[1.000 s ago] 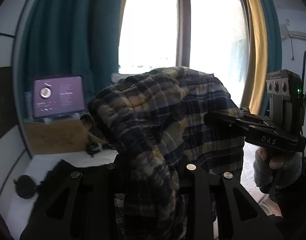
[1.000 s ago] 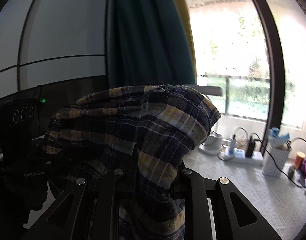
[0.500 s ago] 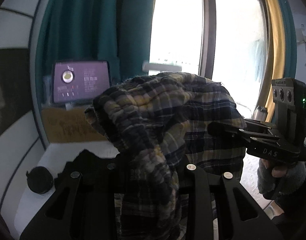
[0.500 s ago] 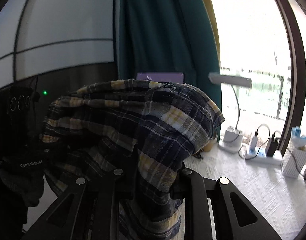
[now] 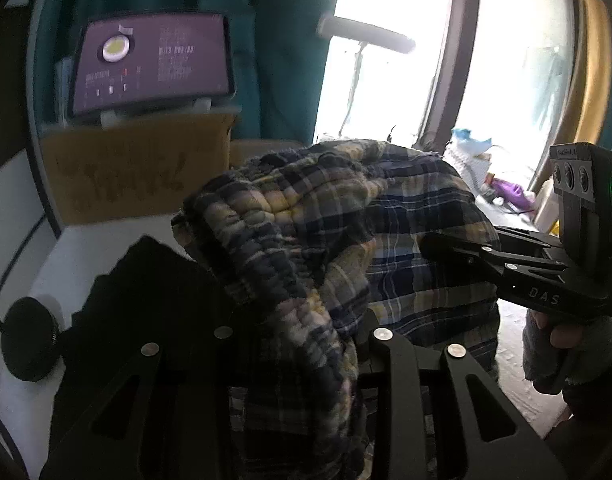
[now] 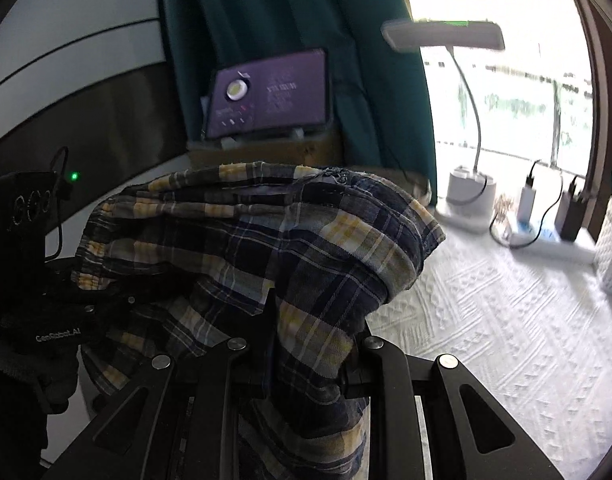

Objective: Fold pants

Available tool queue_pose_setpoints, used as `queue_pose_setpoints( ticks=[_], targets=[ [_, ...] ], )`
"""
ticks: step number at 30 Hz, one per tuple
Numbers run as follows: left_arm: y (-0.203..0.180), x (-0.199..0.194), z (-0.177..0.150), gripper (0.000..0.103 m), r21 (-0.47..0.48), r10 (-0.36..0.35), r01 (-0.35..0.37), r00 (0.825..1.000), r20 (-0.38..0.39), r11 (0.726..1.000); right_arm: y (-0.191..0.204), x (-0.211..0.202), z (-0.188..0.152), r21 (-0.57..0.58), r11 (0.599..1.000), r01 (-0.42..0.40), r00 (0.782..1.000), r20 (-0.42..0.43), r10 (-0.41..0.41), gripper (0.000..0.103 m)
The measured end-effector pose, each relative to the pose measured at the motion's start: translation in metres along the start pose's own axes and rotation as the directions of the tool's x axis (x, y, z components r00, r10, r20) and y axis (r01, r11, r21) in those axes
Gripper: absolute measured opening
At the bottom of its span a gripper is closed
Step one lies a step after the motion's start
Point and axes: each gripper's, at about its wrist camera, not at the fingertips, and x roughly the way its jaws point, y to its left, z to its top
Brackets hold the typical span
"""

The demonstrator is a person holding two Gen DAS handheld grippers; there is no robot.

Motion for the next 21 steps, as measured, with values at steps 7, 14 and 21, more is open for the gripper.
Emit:
queue_pose_setpoints(
  ticks=[7, 14, 21],
  targets=[
    [0.010, 0.033, 0.001, 0.030, -0.025, 0.019, -0.022, 0.996, -0.091, 0.999, -0.025, 0.043, -0.007, 0.063, 0.998, -0.020, 0.997, -0.078, 0.025, 0.023],
    [0.023, 0.057, -0.004, 0.034, -0.065, 0.021, -0.033, 0.984, -0.178, 0.997, -0.056, 0.066, -0.015, 0.148, 0.989, 0.005, 0.989, -0.146, 0.017, 0.023],
    [0.027, 0.055, -0.004, 0.035, -0.082, 0.025, -0.041, 0.982, -0.188, 0.996, -0.086, 0.072, -0.023, 0.225, 0.971, 0.077, 0.981, -0.189, -0.034, 0.046]
  ],
)
